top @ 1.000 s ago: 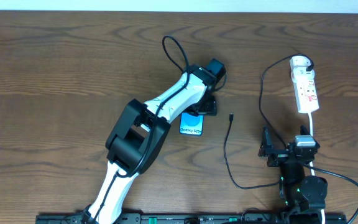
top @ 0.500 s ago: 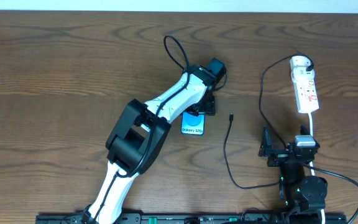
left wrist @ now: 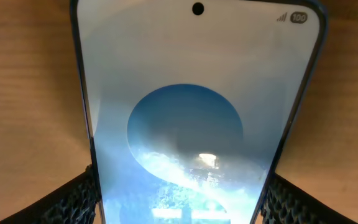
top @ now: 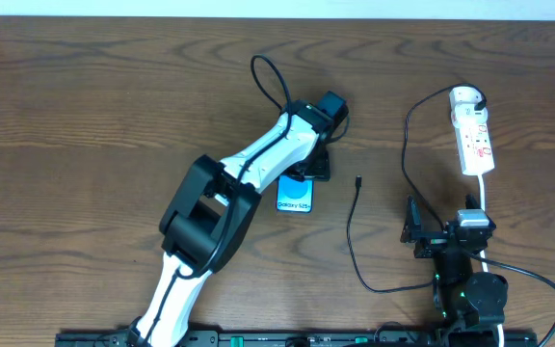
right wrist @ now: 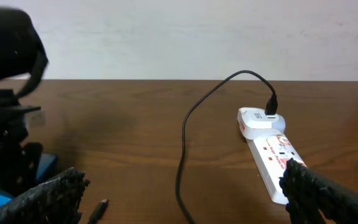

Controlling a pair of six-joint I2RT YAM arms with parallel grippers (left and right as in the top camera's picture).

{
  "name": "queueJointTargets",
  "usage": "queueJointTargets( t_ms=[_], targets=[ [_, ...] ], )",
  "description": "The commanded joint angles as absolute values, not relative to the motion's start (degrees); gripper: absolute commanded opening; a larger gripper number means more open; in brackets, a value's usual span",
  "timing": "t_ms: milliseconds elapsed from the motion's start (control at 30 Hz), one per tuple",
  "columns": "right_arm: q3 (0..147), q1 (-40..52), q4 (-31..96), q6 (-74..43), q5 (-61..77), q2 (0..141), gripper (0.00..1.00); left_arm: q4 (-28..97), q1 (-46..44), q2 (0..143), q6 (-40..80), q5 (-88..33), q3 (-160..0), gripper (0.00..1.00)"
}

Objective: Plug charger to phone and switch on socket
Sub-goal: 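Lift the phone upright with the left gripper and hold it up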

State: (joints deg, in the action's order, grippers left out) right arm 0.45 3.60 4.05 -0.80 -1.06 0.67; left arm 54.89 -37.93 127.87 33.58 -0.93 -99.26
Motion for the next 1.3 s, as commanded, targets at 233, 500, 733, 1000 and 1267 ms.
queueJointTargets(
  t_ms=[233, 500, 733, 1000, 1267],
  targets=[
    [0.32, 3.42, 4.27, -0.30, -1.32, 0.38, 0.99, 56.93, -37.41, 111.81, 33.28, -8.93, -99.57, 0.78],
    [0.32, 3.42, 4.27, -0.32, -1.34, 0.38, 0.99, 57.17, -33.54, 103.50, 33.21, -33.32, -99.57, 0.78],
    [0.32, 3.42, 4.27, -0.32, -1.34, 0.38, 0.99, 57.14, -26.59, 101.25, 33.28, -60.99, -99.57, 0.78],
    [0.32, 3.42, 4.27, -0.32, -1.34, 0.38, 0.99, 57.12, -20.18, 101.25, 34.37, -81.62, -99.57, 0.78],
    [0.32, 3.42, 4.27, -0.32, -1.34, 0.38, 0.99, 57.12, -15.46, 101.25, 45.12, -83.61, -99.57, 0.78]
  ],
)
